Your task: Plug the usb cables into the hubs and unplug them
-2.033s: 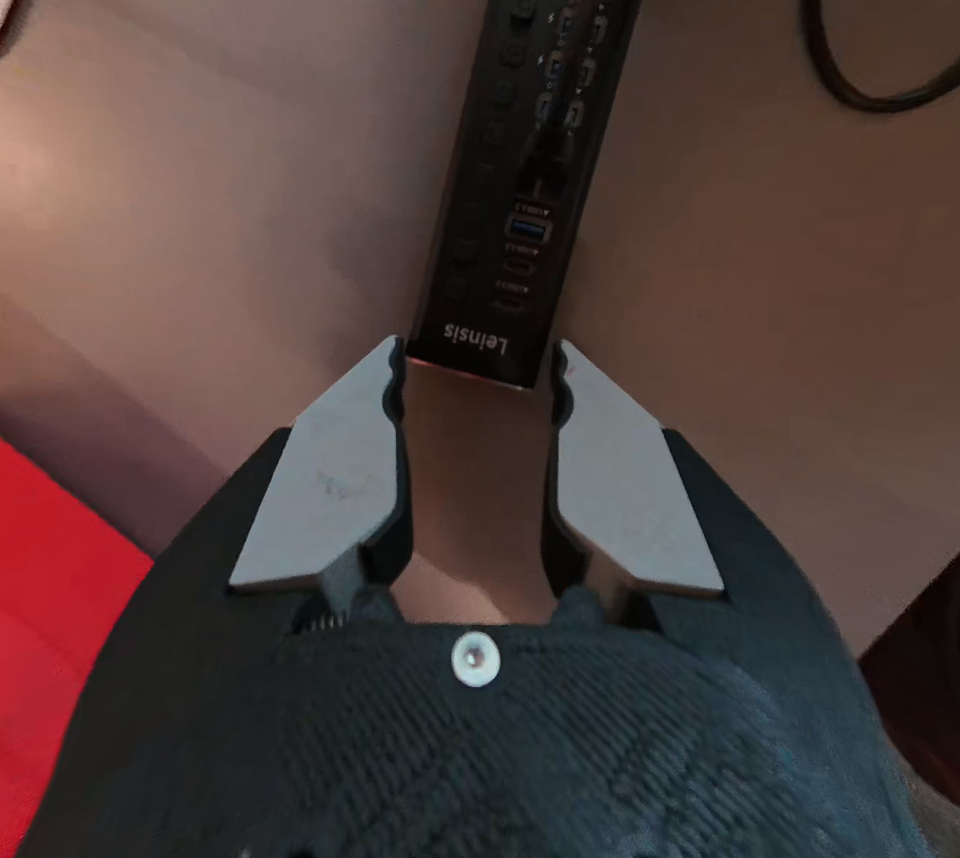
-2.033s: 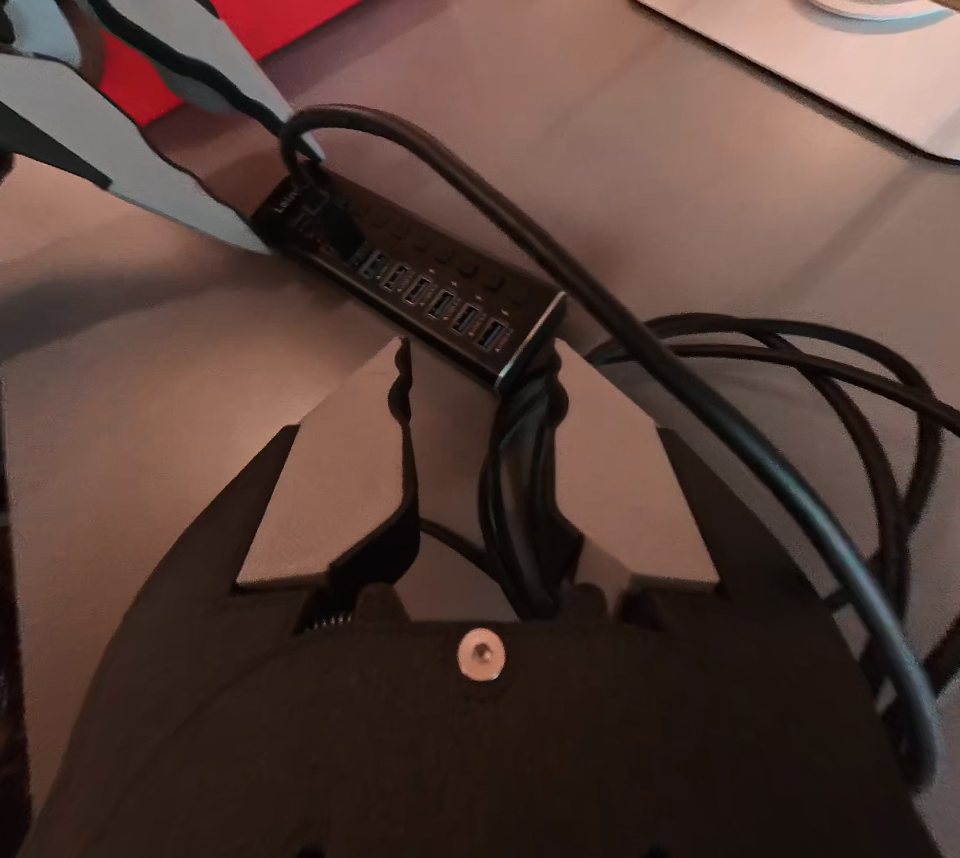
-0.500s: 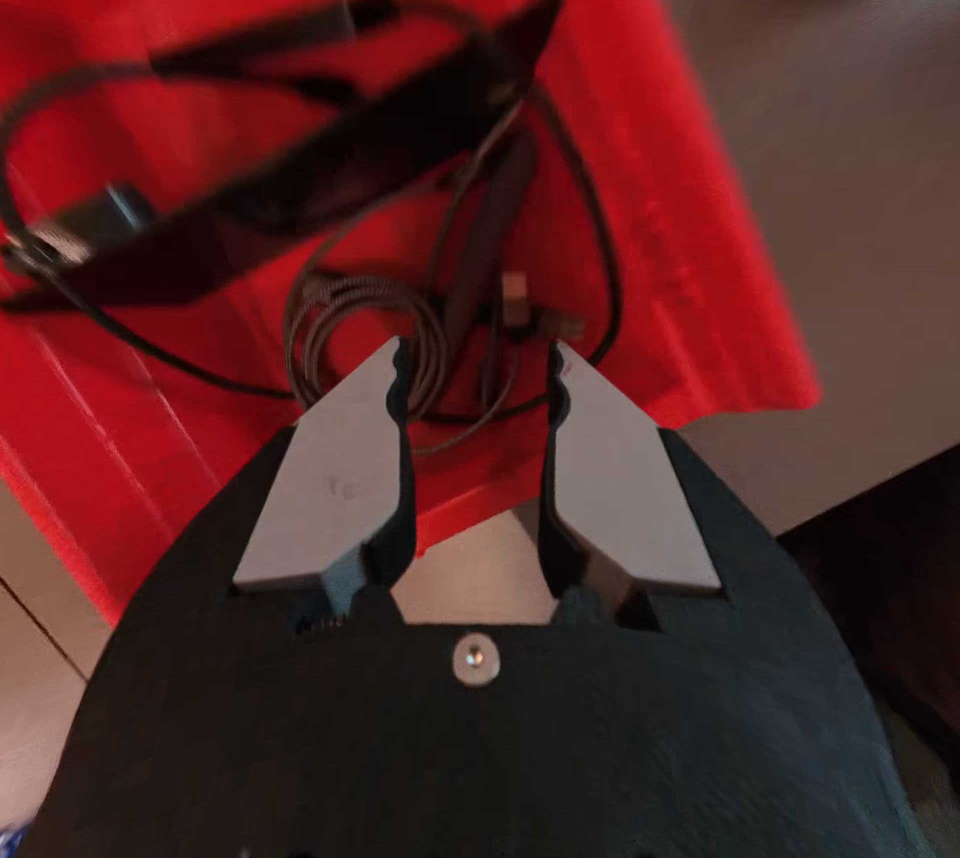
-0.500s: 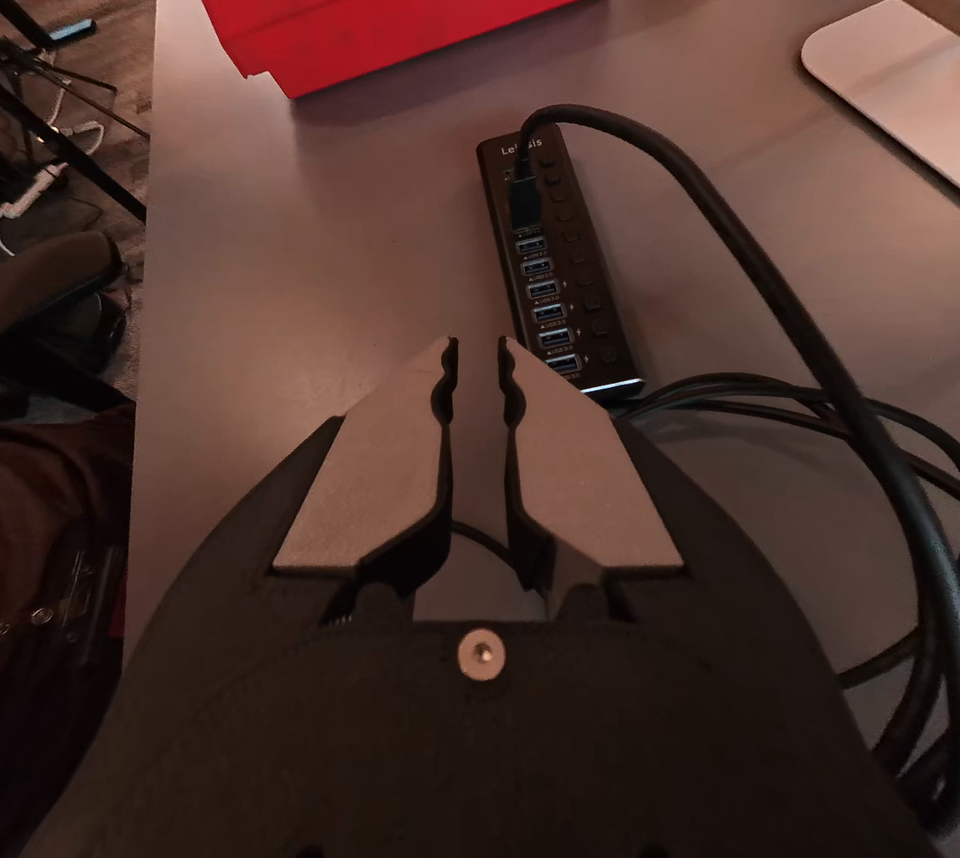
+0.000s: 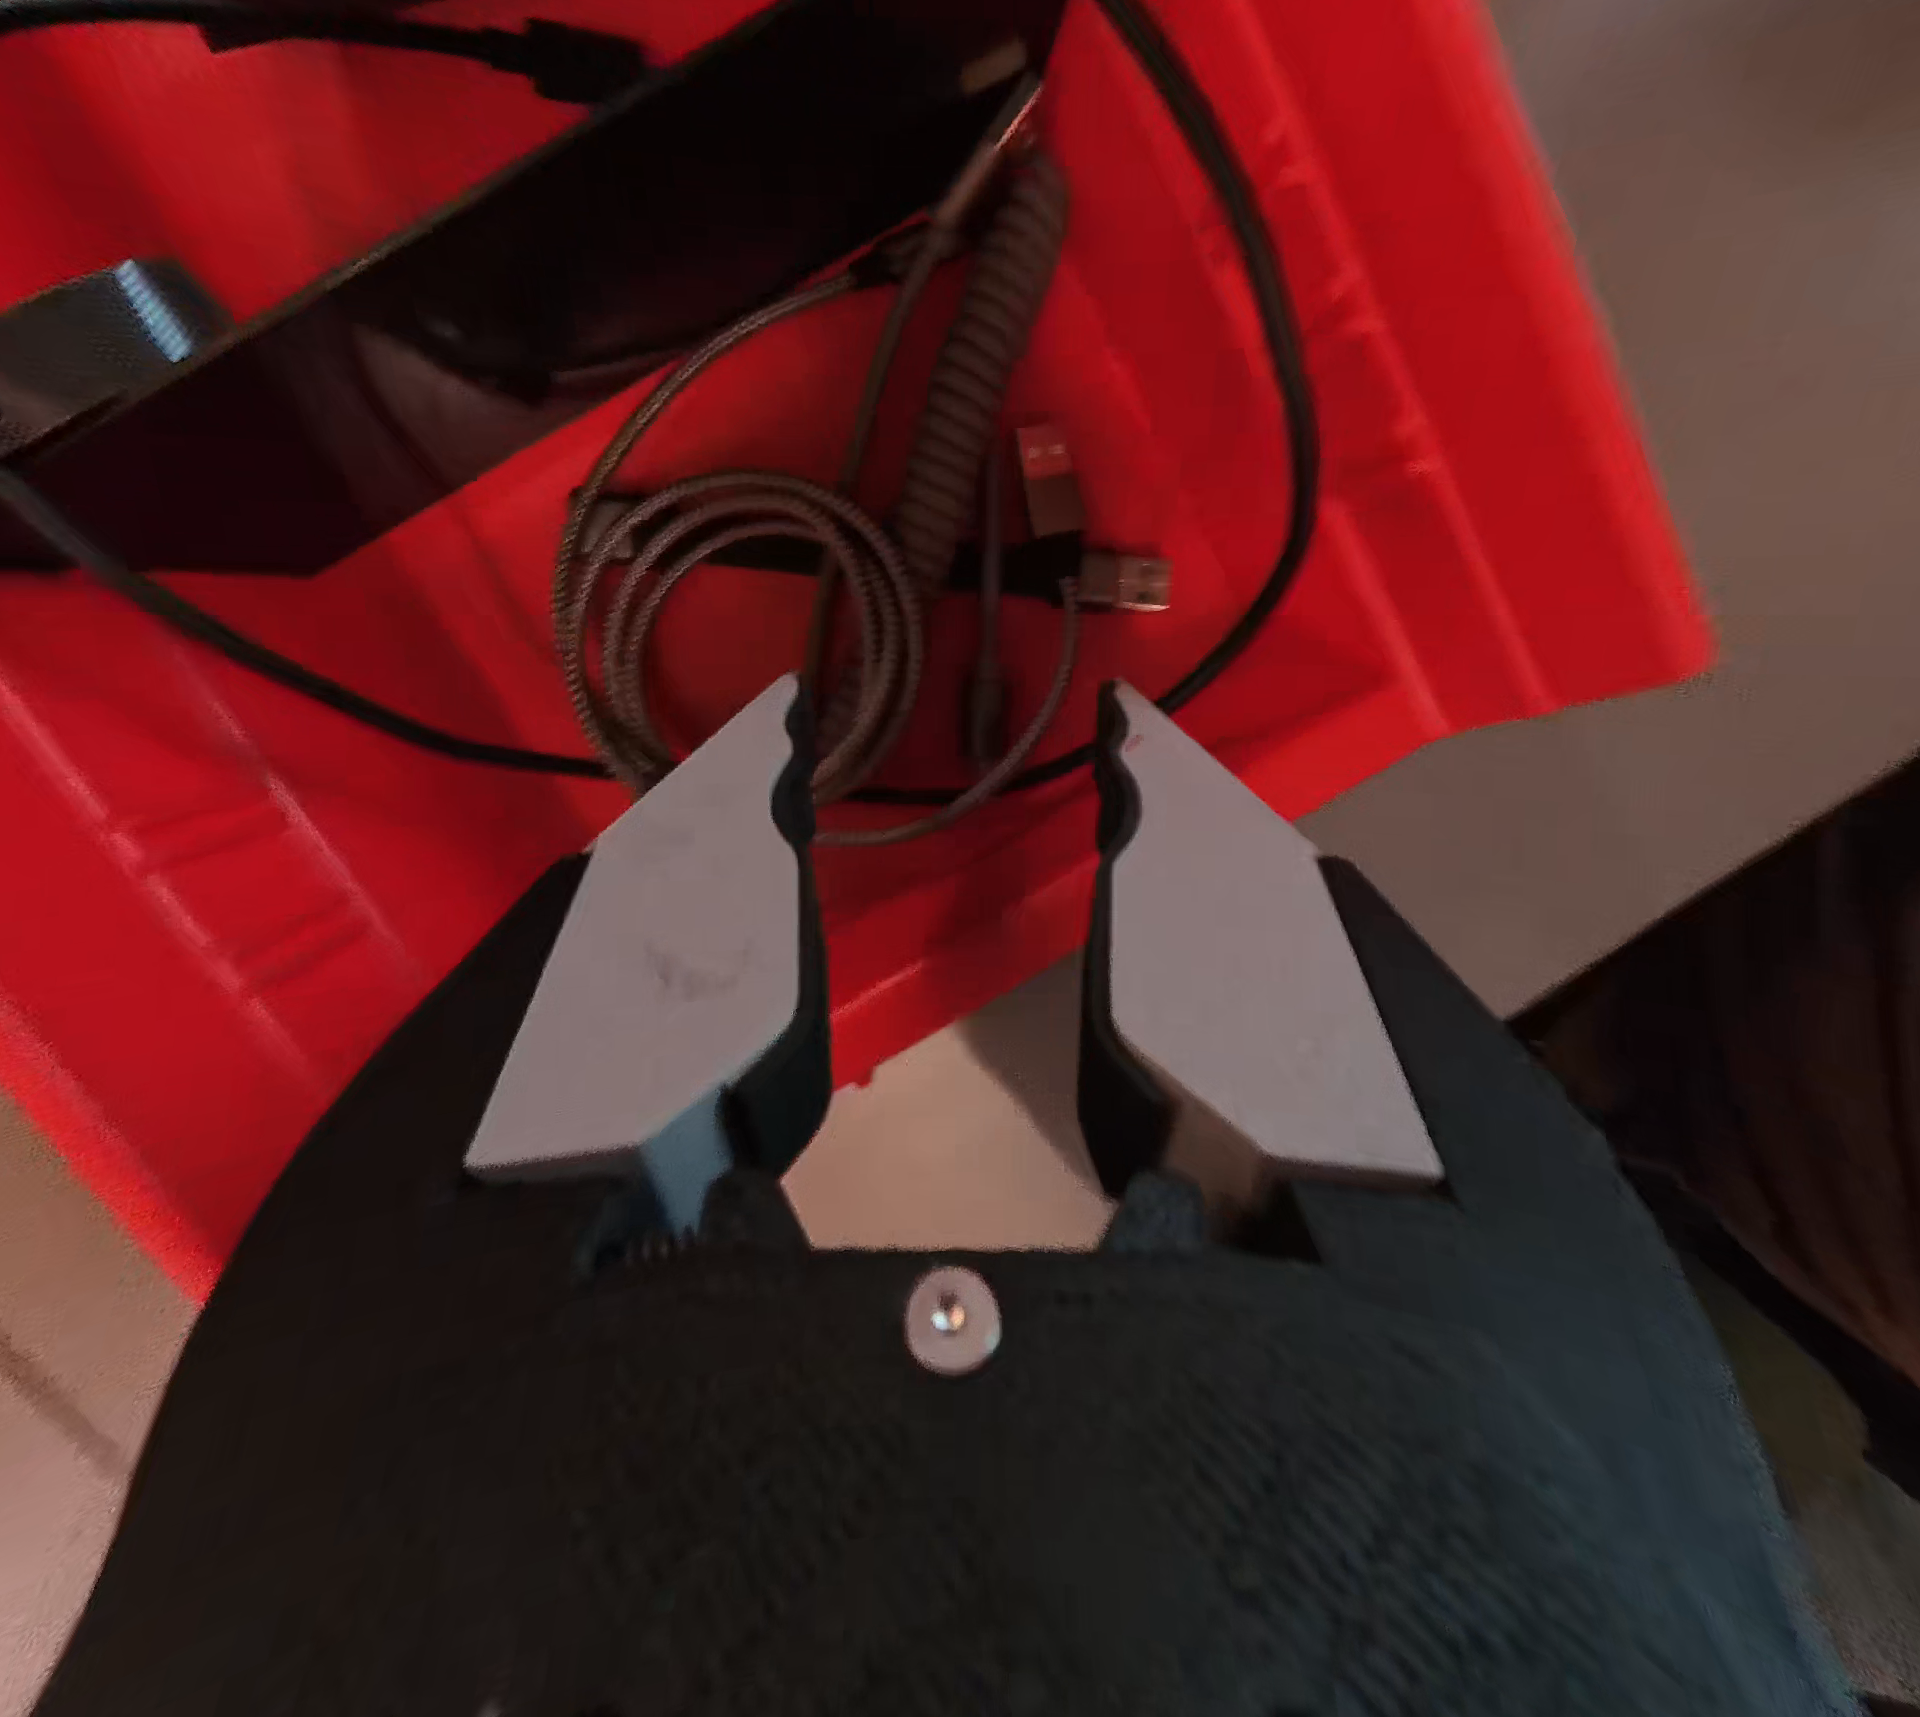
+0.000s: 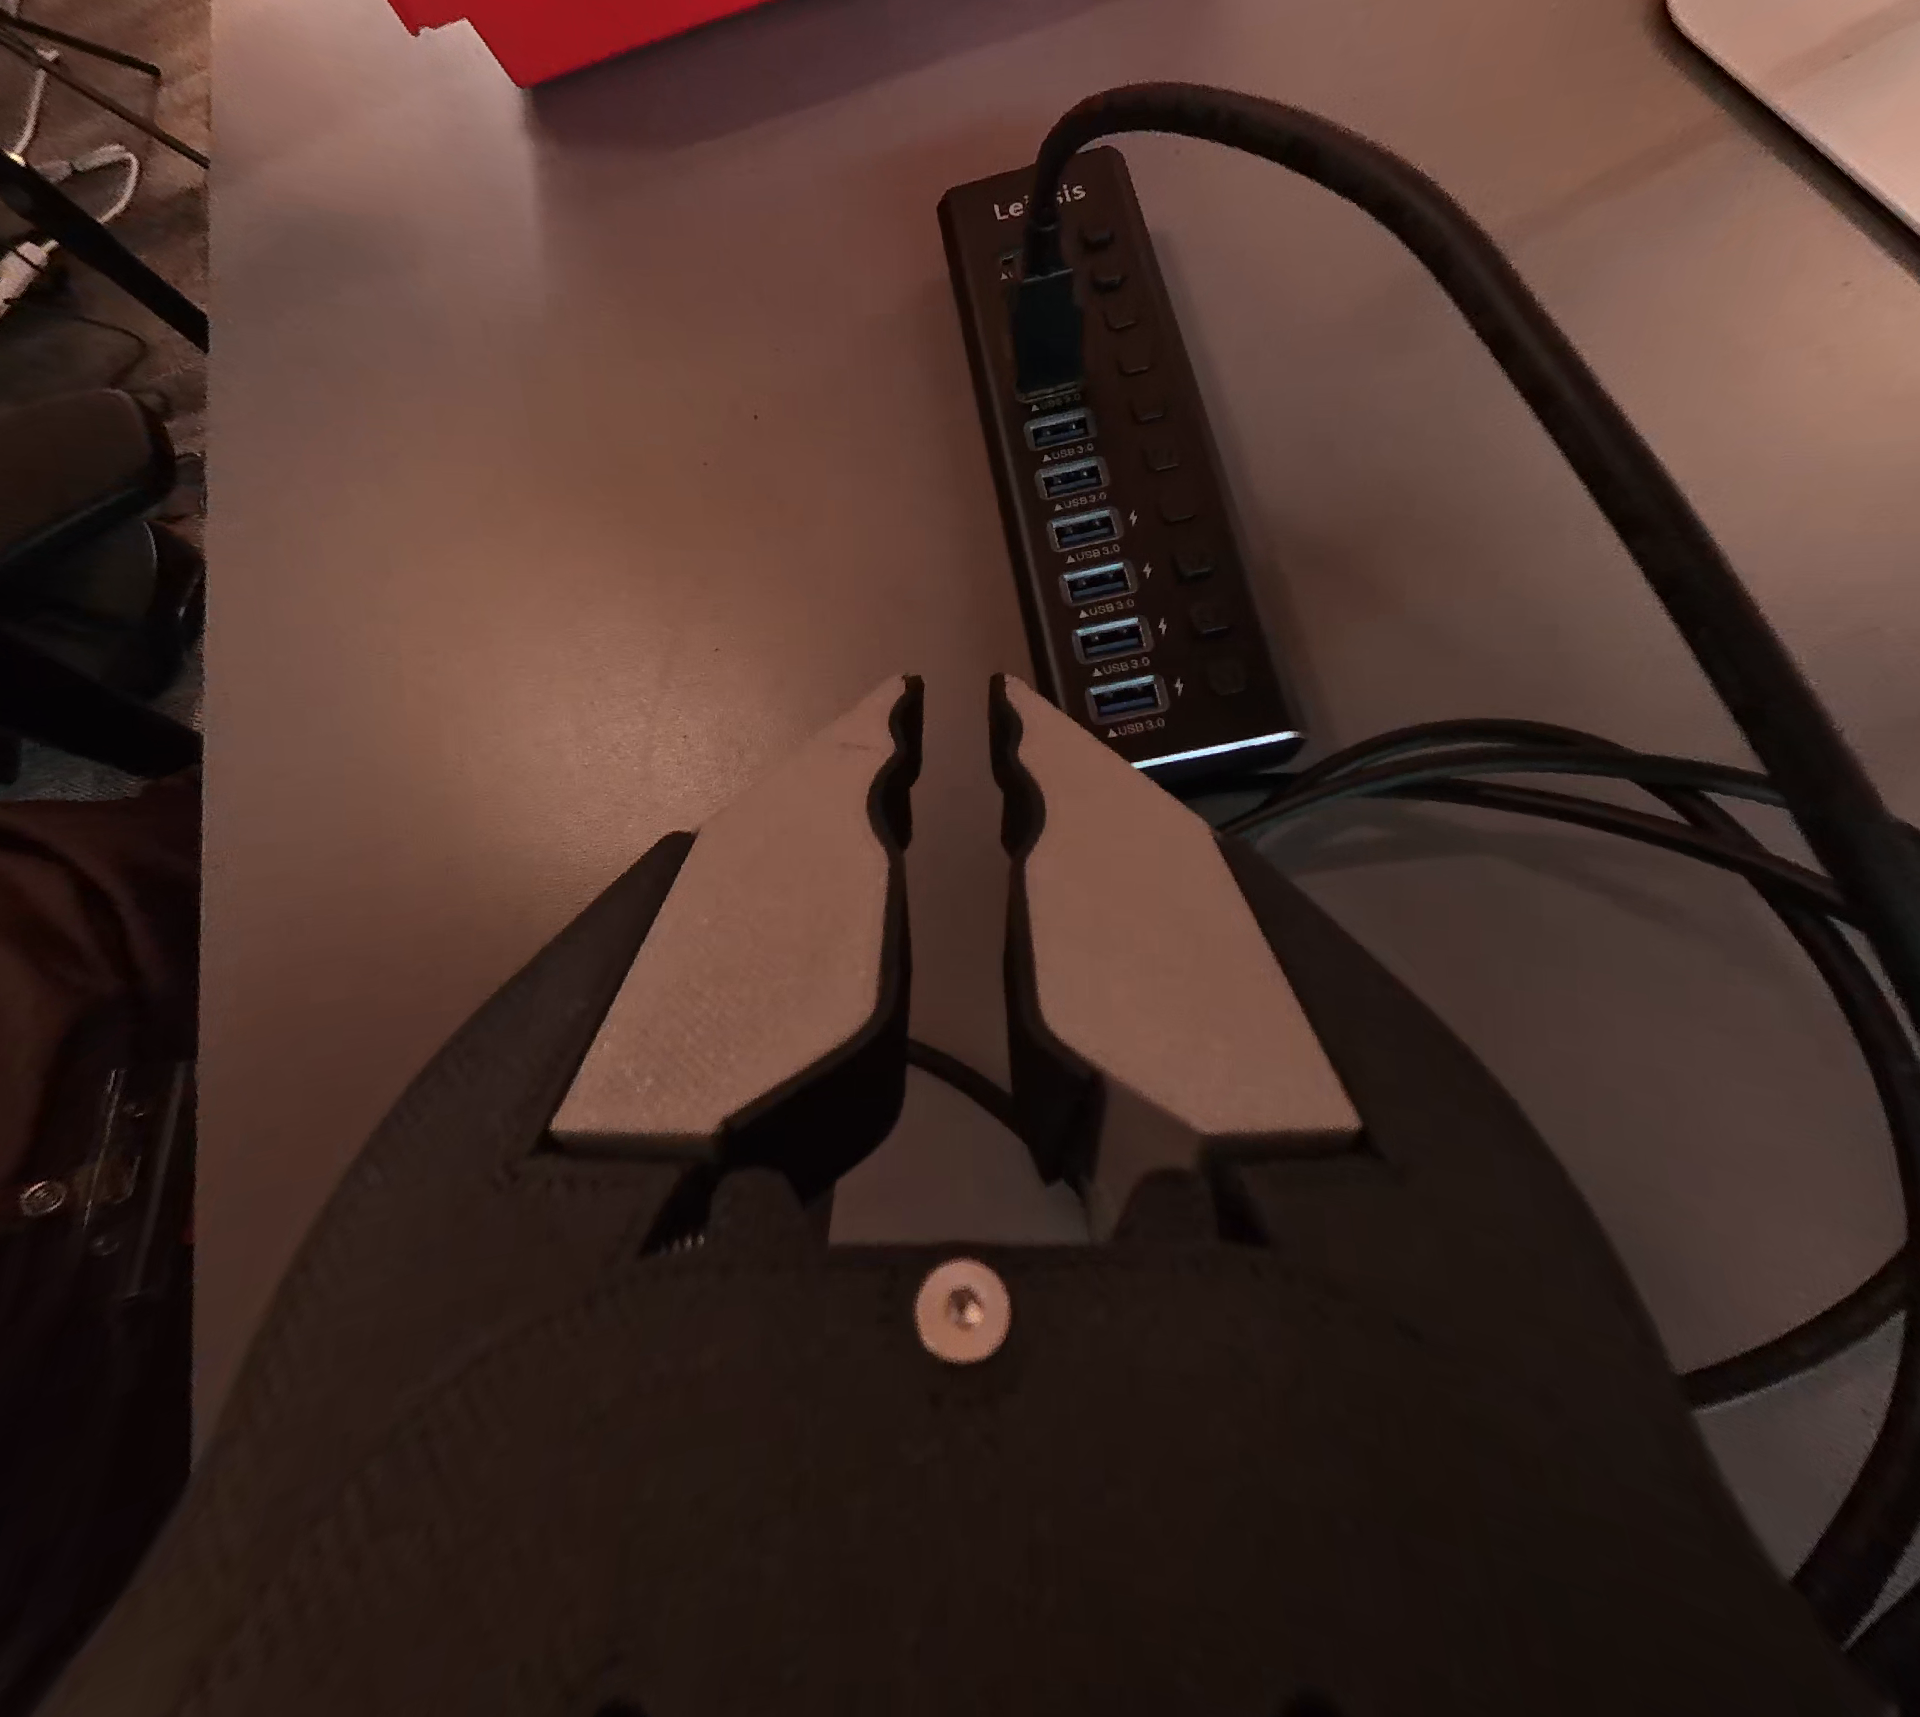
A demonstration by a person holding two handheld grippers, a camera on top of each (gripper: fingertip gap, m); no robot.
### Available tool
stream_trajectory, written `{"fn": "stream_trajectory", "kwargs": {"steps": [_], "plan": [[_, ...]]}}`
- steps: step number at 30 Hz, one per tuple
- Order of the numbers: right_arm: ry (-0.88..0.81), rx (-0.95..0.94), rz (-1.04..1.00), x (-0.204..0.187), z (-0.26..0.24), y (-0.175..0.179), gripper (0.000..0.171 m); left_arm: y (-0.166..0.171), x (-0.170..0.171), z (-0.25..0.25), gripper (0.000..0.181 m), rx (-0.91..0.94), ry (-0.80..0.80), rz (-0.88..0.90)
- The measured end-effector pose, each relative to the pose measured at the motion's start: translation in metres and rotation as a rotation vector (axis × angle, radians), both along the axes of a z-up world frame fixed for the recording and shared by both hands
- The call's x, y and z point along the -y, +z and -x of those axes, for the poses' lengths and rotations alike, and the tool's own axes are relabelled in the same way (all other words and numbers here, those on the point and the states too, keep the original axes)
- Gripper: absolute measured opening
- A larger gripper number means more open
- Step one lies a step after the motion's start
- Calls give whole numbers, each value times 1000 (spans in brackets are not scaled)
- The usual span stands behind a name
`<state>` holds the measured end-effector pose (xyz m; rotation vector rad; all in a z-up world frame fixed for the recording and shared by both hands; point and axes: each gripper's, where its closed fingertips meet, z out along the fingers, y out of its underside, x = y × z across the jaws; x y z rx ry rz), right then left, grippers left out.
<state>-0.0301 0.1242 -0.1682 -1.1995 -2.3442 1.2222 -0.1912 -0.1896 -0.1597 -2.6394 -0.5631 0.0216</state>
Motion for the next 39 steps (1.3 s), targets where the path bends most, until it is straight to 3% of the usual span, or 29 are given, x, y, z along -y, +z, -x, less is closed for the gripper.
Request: {"fn": "stream_trajectory", "kwargs": {"steps": [3, 8, 9, 10, 12, 19, 28, 34, 39], "plan": [[1, -2, -1, 0, 0, 1, 8, 15, -25, -23, 55, 64, -93, -155], [1, -6, -7, 0, 0, 0, 7, -15, -34, -28, 46, 86, -121, -62], [-1, -6, -8, 0, 0, 0, 7, -21, -35, -31, 38, 104, -133, -42], [-3, -5, -8, -1, 0, -1, 7, -25, -35, -33, 11, 110, -146, -17], [-6, -5, -4, -2, 0, 0, 6, -23, -37, -24, 3, 59, -138, 5], [-5, -17, -2, -2, 0, 4, 6, 80, -49, 18, 1, -136, 22, -312], [-1, -11, -20, 0, 0, 0, 5, 193, -38, 45, 1, -358, 145, -525], [-6, -16, -26, -1, 1, 0, 5, 313, -48, 16, 0, -658, 139, -843], [-3, -20, -23, -1, 0, 1, 5, 353, -61, -13, 0, -660, 84, -913]]}}
